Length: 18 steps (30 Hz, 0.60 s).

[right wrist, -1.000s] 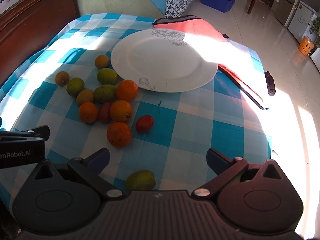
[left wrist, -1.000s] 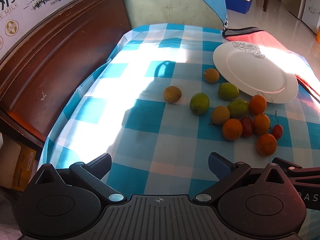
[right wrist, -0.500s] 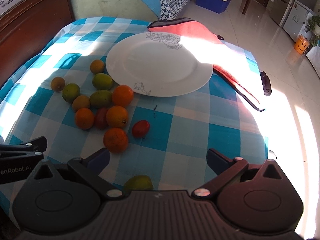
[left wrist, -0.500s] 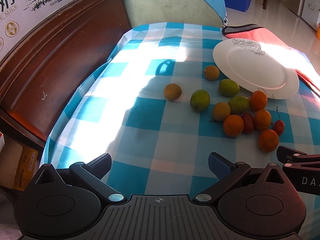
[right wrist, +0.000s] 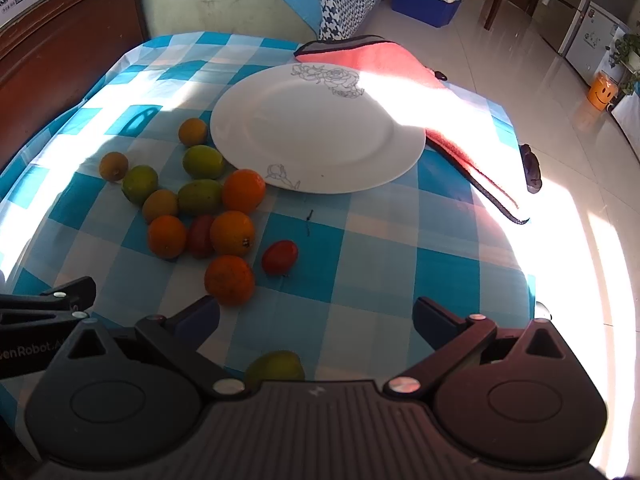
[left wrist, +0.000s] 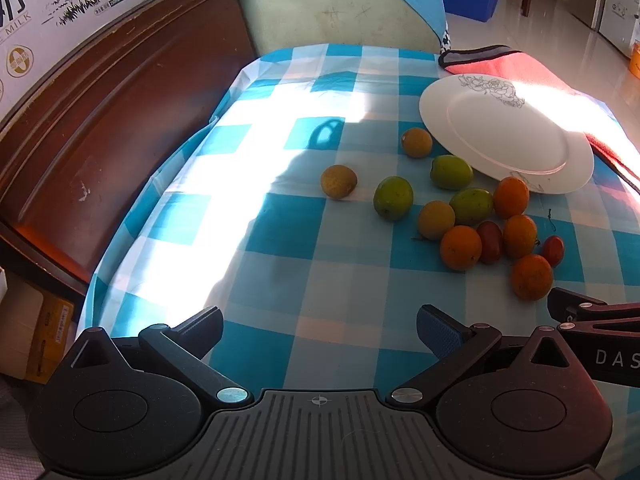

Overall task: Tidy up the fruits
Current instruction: 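Move both grippers toward the fruit pile beside the plate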

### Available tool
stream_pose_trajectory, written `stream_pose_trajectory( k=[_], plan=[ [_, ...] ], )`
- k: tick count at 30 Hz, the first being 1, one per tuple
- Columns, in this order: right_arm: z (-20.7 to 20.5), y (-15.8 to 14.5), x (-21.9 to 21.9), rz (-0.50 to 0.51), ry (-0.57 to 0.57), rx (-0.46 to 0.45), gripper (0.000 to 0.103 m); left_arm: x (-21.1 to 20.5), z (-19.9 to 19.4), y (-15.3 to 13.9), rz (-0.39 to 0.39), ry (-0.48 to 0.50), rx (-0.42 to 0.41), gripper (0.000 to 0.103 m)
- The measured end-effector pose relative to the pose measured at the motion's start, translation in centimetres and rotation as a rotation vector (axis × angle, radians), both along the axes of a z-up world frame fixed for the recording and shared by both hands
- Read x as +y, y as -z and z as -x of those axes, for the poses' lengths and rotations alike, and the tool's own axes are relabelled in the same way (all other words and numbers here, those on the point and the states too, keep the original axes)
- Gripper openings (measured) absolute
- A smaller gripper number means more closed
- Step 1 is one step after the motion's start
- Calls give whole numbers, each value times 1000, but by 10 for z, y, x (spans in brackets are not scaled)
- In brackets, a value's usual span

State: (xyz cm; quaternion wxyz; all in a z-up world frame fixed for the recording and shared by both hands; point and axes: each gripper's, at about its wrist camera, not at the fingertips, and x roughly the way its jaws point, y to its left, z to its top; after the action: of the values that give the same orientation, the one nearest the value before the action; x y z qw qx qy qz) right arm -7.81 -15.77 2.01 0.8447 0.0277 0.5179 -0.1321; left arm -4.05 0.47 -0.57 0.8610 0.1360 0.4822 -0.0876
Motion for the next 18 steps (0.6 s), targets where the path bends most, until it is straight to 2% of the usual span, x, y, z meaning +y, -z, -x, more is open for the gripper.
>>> stream_pose_trajectory(
  k=[18],
  plan=[
    [0,0,2,13,-8,-2,102,-2,3,-1,-17,10,-26,102]
  ],
)
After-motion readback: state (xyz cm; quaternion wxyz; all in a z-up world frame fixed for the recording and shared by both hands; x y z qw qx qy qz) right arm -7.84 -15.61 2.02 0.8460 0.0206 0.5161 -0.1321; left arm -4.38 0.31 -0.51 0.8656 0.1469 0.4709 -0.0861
